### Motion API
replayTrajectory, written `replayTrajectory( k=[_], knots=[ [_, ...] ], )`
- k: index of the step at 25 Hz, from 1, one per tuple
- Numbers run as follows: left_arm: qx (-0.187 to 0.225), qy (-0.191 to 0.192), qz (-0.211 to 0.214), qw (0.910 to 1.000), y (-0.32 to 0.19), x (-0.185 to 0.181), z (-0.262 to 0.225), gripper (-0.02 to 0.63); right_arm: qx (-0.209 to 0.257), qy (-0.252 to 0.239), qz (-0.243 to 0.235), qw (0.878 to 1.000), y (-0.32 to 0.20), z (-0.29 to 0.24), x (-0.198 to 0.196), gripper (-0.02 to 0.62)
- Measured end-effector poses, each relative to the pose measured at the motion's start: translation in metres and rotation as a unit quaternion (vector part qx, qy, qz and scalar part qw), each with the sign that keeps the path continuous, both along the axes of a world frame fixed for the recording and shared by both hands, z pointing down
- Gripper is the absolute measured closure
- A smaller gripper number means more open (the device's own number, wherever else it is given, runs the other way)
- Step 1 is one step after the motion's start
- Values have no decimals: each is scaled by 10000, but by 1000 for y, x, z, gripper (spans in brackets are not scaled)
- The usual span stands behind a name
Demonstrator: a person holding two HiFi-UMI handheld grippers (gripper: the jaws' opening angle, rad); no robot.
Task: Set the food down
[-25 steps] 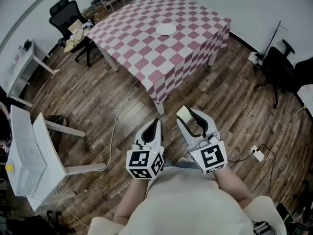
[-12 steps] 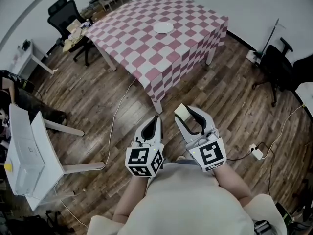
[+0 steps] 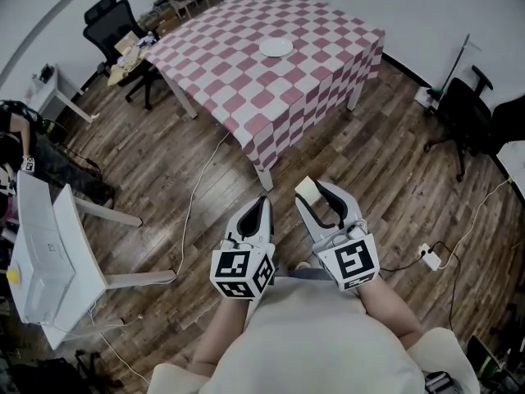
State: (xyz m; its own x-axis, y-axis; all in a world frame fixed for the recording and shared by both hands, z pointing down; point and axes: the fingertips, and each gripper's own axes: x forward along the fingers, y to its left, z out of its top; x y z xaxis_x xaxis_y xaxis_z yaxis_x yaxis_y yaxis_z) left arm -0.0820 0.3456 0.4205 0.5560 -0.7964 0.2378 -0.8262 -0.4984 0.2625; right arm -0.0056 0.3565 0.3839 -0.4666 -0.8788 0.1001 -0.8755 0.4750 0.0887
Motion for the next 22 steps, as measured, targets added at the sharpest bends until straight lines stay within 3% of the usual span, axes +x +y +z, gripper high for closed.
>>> replayTrajectory(
  k=[9, 22],
  knots=[
    [-78, 20, 60, 9999, -11, 4, 6, 598, -174, -66, 169, 9997, -12, 10, 10, 426],
    [-132, 92, 189, 9997, -84, 15, 4, 598, -267, -155, 342, 9989, -81, 8, 26, 426]
  ],
)
